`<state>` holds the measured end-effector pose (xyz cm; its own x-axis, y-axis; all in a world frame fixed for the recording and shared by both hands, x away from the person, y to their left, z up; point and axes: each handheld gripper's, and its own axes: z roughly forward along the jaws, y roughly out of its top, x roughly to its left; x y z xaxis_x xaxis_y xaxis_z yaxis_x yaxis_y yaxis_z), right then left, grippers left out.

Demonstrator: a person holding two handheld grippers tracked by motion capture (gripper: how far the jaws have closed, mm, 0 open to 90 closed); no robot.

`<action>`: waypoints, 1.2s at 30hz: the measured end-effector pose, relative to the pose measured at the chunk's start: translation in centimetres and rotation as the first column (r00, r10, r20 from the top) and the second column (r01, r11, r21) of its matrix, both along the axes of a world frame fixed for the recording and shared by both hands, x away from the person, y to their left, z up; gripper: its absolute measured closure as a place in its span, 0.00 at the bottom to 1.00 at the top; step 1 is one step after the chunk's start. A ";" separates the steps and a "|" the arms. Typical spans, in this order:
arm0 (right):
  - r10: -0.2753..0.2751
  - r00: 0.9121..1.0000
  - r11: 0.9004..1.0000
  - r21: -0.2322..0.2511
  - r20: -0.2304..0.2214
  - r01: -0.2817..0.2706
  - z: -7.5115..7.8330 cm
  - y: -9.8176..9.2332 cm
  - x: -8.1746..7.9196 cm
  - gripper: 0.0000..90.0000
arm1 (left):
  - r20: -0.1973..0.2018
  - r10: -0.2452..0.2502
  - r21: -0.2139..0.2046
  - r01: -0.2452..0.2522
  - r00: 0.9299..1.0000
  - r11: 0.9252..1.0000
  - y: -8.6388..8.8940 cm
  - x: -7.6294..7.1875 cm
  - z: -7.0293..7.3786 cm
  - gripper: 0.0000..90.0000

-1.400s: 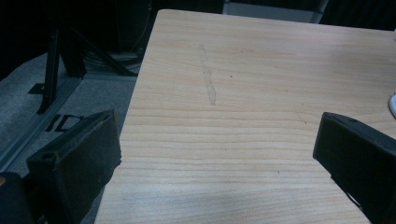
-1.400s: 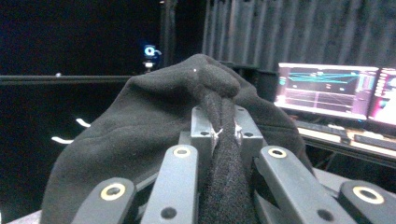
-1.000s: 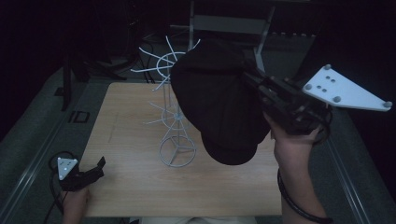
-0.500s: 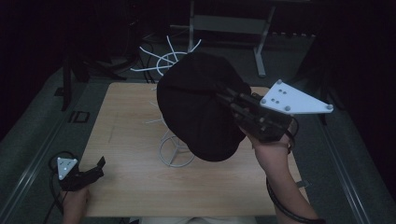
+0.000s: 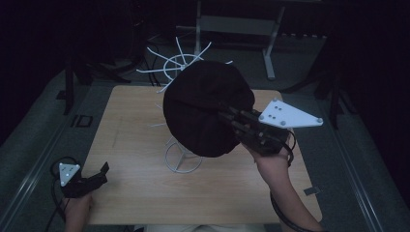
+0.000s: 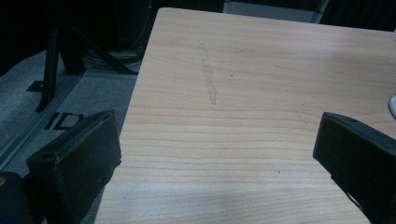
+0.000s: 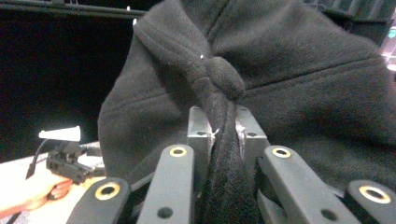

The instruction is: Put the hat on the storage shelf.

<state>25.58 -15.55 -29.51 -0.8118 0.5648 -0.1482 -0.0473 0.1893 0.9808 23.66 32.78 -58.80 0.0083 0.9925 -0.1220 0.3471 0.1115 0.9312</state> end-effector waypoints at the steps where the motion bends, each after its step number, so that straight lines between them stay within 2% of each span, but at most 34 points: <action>1: 0.001 1.000 1.000 0.000 -0.002 -0.001 -0.2 0.0 0.0 0.87 | 0.000 0.000 0.000 0.000 1.000 1.000 0.0 0.0 0.0 0.02; 2: 0.001 1.000 1.000 0.000 -0.002 -0.001 -0.2 0.0 0.0 0.87 | 0.000 0.000 0.000 0.000 1.000 1.000 0.0 0.0 0.0 0.02; 4: 0.006 1.000 1.000 0.009 -0.005 -0.006 -0.7 -0.2 0.2 0.81 | -0.002 0.000 0.001 0.000 1.000 1.000 0.0 0.0 0.0 0.02; 10: 0.012 1.000 0.999 0.033 -0.017 -0.011 -1.1 -1.0 0.4 0.67 | -0.002 -0.001 0.002 0.001 1.000 1.000 0.0 0.0 0.0 0.02; 17: 0.004 1.000 0.998 0.057 -0.015 -0.003 -1.1 -2.0 0.1 0.58 | -0.002 -0.002 0.003 0.002 1.000 1.000 0.0 0.0 0.0 0.02; 23: -0.016 1.000 0.997 0.082 0.011 0.015 -0.5 -3.7 -0.6 0.50 | -0.002 -0.002 0.002 0.002 1.000 1.000 0.0 0.0 0.0 0.02; 26: -0.026 1.000 0.996 0.091 0.010 0.025 -0.5 -4.6 -0.7 0.46 | -0.002 0.000 0.004 0.000 1.000 1.000 0.0 0.0 0.0 0.02; 32: -0.064 0.998 0.995 0.072 -0.013 0.065 -1.4 -6.6 -0.2 0.38 | -0.002 0.000 0.004 0.000 1.000 1.000 0.0 0.0 0.0 0.02; 36: -0.109 0.994 0.993 0.035 -0.031 0.110 -2.8 -7.9 0.5 0.31 | -0.004 0.000 0.005 0.000 1.000 1.000 0.0 0.0 0.0 0.02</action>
<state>26.12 -23.46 -32.35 -0.7483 0.6553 -0.1030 0.0002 0.1555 0.9878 23.68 32.76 -58.79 0.0077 0.9931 -0.1167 0.3505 0.1066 0.9305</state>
